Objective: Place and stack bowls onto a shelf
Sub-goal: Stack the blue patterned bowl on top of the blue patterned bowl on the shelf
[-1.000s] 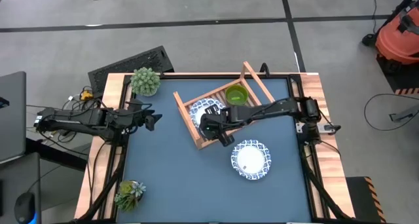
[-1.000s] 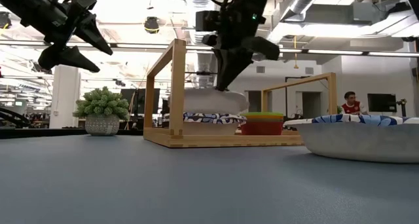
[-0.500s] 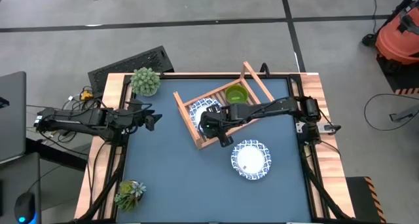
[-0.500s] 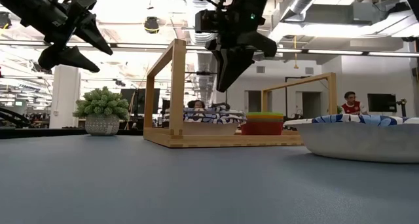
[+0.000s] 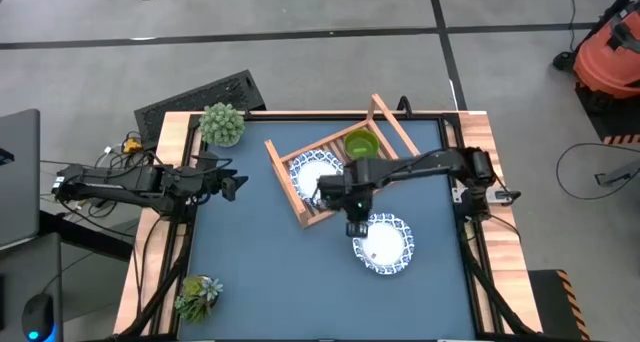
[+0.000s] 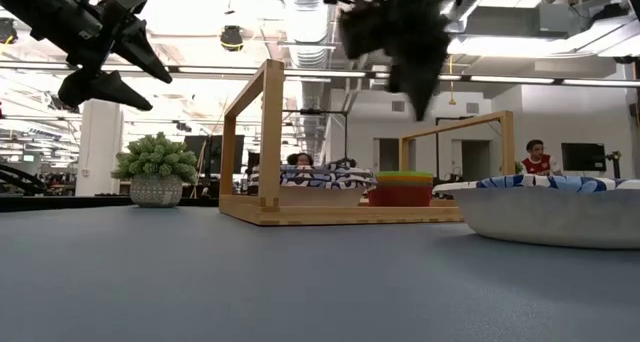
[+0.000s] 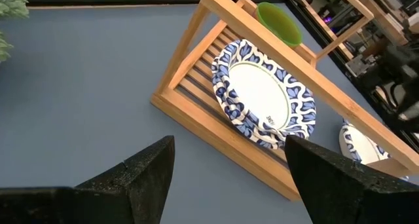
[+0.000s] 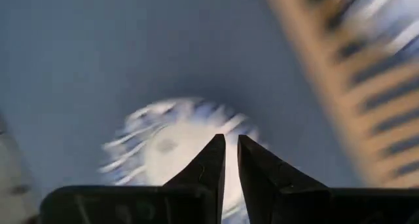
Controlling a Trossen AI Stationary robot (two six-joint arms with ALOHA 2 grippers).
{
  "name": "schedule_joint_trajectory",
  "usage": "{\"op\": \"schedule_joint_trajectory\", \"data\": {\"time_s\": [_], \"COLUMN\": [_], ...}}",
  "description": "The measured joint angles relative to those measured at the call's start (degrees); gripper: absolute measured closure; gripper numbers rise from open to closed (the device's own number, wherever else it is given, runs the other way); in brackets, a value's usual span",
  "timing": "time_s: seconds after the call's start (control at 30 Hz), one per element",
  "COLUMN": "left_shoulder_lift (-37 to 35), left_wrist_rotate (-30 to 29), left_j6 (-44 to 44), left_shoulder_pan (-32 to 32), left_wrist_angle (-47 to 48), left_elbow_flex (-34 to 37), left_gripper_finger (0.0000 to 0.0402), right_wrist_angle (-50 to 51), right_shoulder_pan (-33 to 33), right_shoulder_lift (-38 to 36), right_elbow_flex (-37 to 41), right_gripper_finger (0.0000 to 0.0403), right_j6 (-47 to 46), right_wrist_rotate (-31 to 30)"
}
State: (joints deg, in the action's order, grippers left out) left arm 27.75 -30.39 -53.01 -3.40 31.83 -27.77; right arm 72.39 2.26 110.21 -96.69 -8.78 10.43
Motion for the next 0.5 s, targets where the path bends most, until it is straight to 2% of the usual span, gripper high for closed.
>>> {"op": "schedule_joint_trajectory", "data": {"time_s": [0.07, 0.2, 0.37, 0.5], "left_shoulder_lift": [0.0, 0.0, 0.0, 0.0], "left_wrist_rotate": [0.0, 0.4, 2.4, 3.1], "left_j6": [0.0, 0.8, 2.3, 3.0], "left_shoulder_pan": [0.0, 0.0, 0.0, 0.0], "left_wrist_angle": [0.0, 0.0, 0.0, 0.1], "left_elbow_flex": [0.0, 0.0, 0.0, 0.0], "left_gripper_finger": [0.0127, 0.0127, 0.0127, 0.0127], "right_wrist_angle": [2.8, 0.3, -4.6, -4.8], "right_shoulder_pan": [2.2, 9.1, 15.0, 17.0], "right_shoulder_lift": [0.0, 0.0, -0.4, -3.0], "right_elbow_flex": [1.1, 3.6, 6.0, 5.9], "right_gripper_finger": [0.0334, 0.0334, 0.0334, 0.0318], "right_j6": [-5.3, -12.9, -26.2, -32.9], "right_wrist_rotate": [3.7, 4.4, 2.1, -3.7]}}
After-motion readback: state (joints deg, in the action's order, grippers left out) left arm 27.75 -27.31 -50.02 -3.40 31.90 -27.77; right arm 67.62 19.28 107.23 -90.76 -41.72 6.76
